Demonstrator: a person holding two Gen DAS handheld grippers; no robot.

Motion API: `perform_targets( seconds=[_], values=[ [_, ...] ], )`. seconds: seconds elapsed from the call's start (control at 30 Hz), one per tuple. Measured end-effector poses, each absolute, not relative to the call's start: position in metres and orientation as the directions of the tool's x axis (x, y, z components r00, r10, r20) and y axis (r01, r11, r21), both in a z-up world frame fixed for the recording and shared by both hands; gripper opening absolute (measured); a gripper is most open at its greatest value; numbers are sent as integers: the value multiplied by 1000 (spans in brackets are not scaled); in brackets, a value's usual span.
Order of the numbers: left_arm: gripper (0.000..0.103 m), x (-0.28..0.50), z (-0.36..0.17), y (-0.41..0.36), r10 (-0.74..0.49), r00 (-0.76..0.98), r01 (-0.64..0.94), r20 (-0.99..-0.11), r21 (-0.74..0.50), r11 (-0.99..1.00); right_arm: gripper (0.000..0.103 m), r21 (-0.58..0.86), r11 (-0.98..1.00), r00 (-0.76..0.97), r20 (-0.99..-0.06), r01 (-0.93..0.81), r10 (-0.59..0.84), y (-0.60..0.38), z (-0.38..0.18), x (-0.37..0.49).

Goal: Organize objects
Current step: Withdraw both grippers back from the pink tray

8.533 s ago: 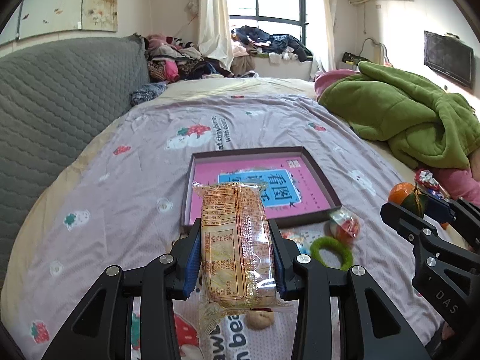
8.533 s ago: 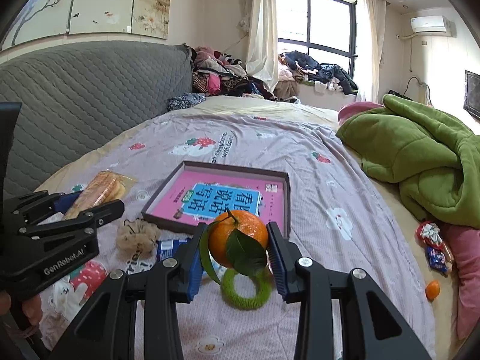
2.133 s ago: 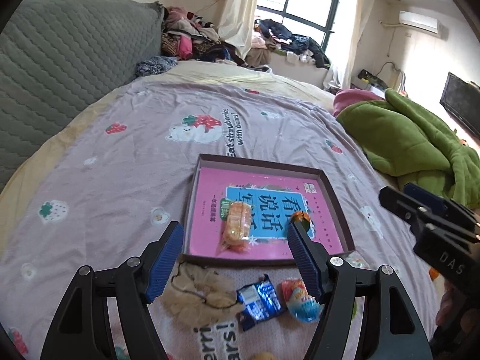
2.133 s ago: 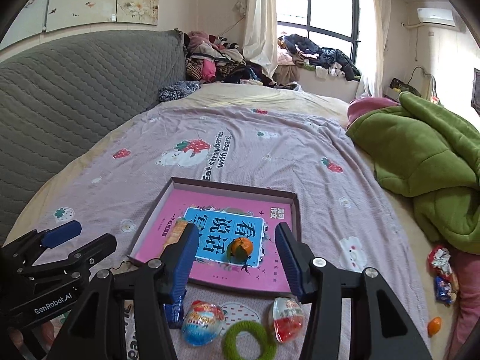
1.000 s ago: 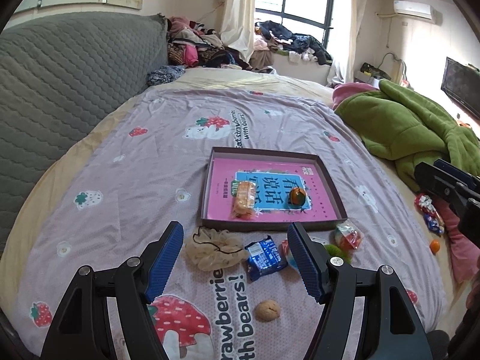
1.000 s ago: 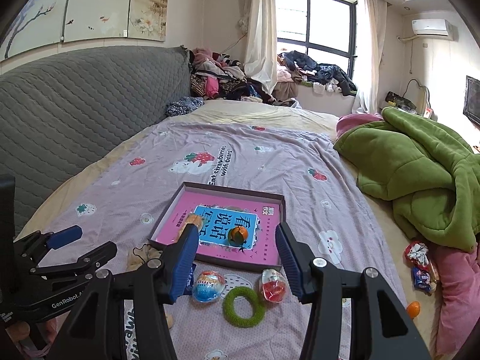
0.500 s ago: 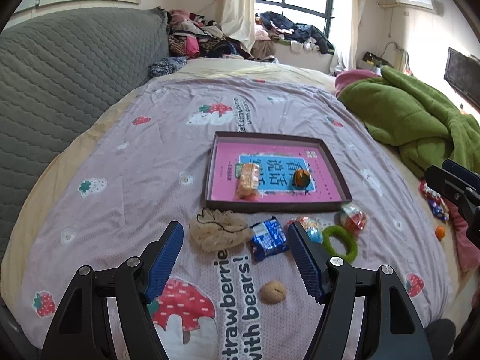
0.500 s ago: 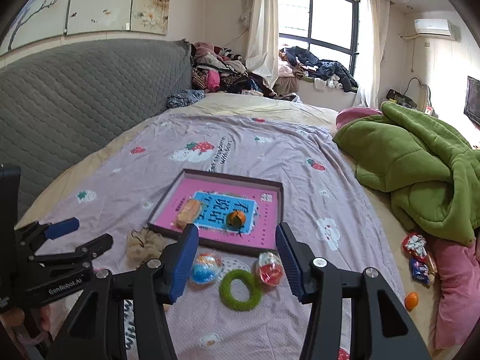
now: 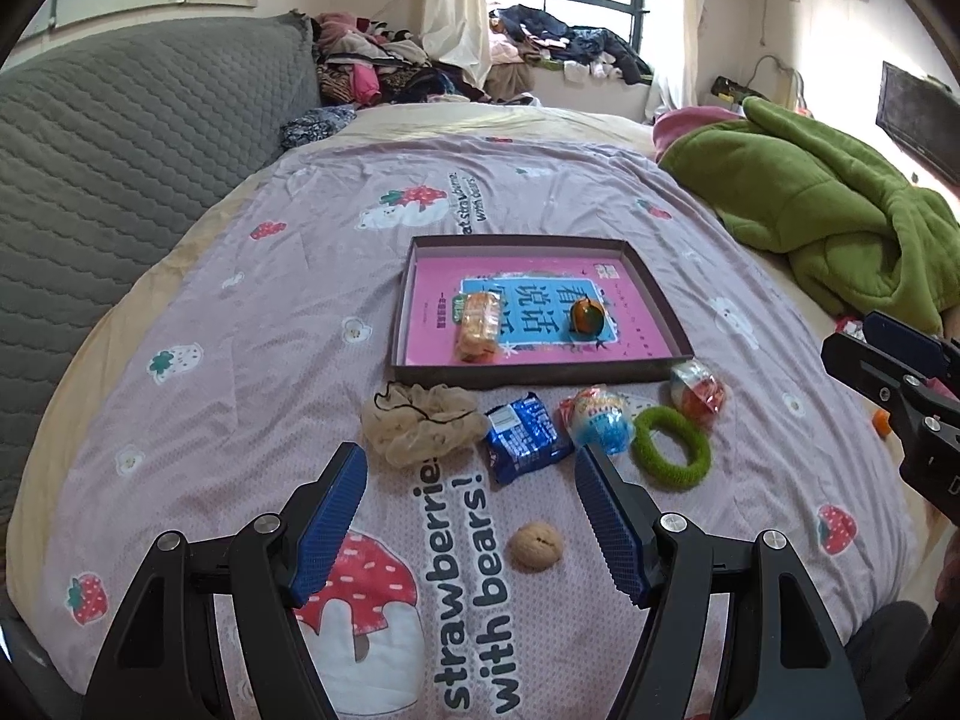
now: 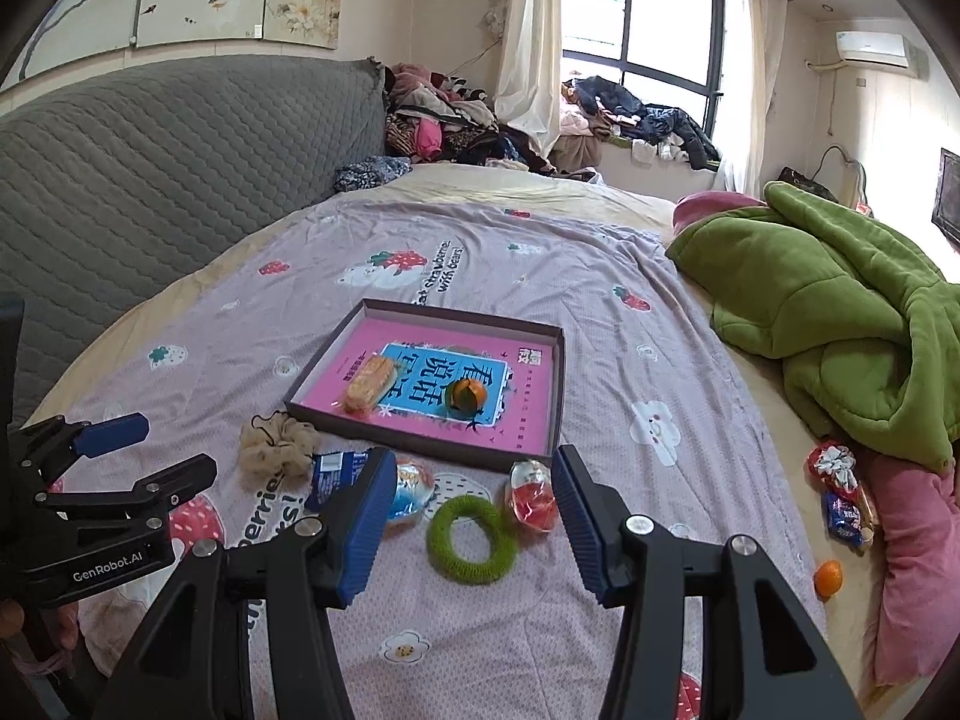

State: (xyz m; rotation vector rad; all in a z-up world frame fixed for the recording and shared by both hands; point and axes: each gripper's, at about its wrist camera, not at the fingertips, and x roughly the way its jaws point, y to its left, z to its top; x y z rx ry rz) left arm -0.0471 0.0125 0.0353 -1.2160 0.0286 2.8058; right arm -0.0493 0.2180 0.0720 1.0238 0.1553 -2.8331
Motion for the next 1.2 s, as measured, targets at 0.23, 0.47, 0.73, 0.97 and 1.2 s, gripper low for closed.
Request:
perform_targets(
  seconds=[0.23, 0.47, 0.73, 0.97, 1.2],
  values=[
    [74, -44, 28, 11, 65, -669, -93, -740, -4, -996, 53, -66, -983, -757, -648, 172, -89, 217, 67, -47],
    [74, -43, 14, 11, 78, -647, -99, -759, -18, -995, 53, -76, -979, -753, -652, 188, -94, 217, 56, -44],
    [74, -43, -6, 16, 67, -624, -117, -778, 8, -993, 53, -86, -973, -725, -682, 215, -99, 212, 31, -49],
    [74, -44, -22, 19, 77, -597, -135, -799, 6, -991, 53, -89, -969, -706, -701, 229, -103, 209, 15, -52],
    [74, -44, -36, 24, 85, -575, -147, -813, 1, -989, 53, -89, -968, -687, -719, 233, -99, 207, 0, -56]
  ],
)
